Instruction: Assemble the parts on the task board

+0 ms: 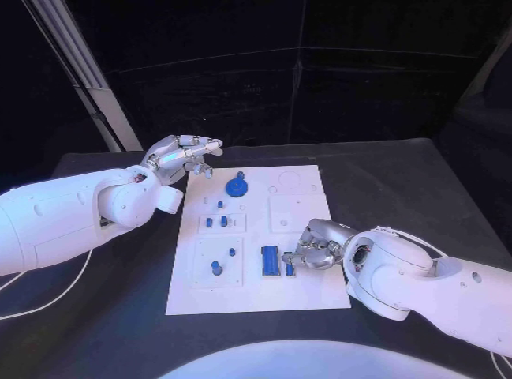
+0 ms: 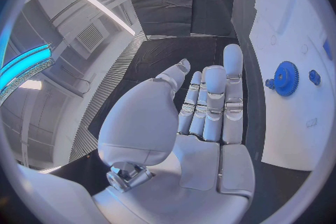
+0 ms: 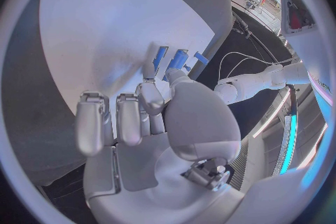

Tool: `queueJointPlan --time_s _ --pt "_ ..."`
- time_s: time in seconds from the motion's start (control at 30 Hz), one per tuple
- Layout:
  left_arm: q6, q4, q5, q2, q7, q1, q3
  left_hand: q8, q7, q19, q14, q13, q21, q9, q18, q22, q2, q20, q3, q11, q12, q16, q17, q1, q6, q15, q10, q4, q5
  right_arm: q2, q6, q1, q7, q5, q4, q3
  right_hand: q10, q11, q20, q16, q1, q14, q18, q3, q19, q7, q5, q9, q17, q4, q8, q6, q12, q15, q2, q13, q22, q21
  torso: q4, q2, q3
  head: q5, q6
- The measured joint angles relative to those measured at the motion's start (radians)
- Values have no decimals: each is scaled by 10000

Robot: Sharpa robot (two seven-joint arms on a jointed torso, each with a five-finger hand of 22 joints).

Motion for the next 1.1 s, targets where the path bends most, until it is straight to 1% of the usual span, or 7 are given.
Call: queueJointPlan --time_s 0.17,0.57,0.67,0.8,0.97,1.07,1.1 --pt "-1 -15 -1 -2 -6 0 0 0 0 0 0 1 0 0 0 0 0 0 0 0 0 0 0 0 0 0 0 0 0 -19 -7 -1 13 0 3 -2 0 0 0 0 -383 0 0 -389 0 0 -836 38 -1 -5 -3 -1 0 0 151 53 0 0 0 -2 1 -13 -7" --pt "-2 -23 -4 -9 -17 0 0 0 0 0 0 1 0 0 0 0 0 0 0 0 0 0 1 0 0 0 0 0 0 -371 -104 -3 97 29 159 -3 -1 -1 0 -70 -379 0 0 -520 0 6 -892 41 -1 -61 -4 -8 -249 1 154 -66 0 0 -3 -6 11 -41 15" --pt "-2 -32 -4 -10 -17 0 0 0 0 0 0 -12 0 0 0 0 0 0 0 0 0 41 1 0 0 0 0 0 0 -613 -262 -3 341 207 174 -2 -278 127 16 -394 -339 0 -1 -767 -210 139 -967 23 -52 -12 -123 -309 -940 1 111 -455 0 -240 -4 -16 12 -58 58" --pt "-4 -40 -5 -7 -17 0 0 0 0 0 0 -12 0 0 0 0 0 0 0 0 0 41 1 0 0 0 0 0 0 -1003 -718 -1 1012 833 -61 2 -441 213 90 -560 -20 6 -1 -835 -312 245 -978 -5 -201 -49 -228 -527 -1334 7 171 -668 0 -330 -4 -38 -12 -115 141" --pt "-10 -57 -5 20 6 0 -1 39 0 0 0 -11 0 0 0 0 0 0 0 0 0 41 -157 0 0 0 0 0 0 -1222 -1517 46 2210 2100 -586 7 -937 372 195 -1236 562 11 12 -837 -756 437 -731 -102 -922 -111 -535 -1066 -2472 181 331 -1350 -256 -795 6 -71 -37 -133 168" --pt "-26 -62 -5 26 35 0 -1 39 0 0 -132 -23 -26 0 0 -24 0 0 -3 1 69 -121 -443 0 0 13 0 4 0 -1224 -2109 147 3376 3459 -1059 19 -1643 485 299 -2462 1124 -40 401 -831 -1448 588 -850 -142 -2177 -215 -659 -1353 -4126 297 455 -2404 -1364 -1604 9 -80 -42 -133 213" --pt "-35 -66 -3 31 46 0 -1 71 0 0 -242 -33 -79 0 0 -46 0 0 -49 0 69 -195 -579 0 0 12 0 15 0 -1208 -2263 182 3773 3933 -1215 22 -1891 518 326 -3020 1320 -167 416 -818 -1742 645 -955 -155 -2734 -292 -706 -1416 -4635 369 492 -2753 -1852 -1972 11 -81 -45 -133 232"
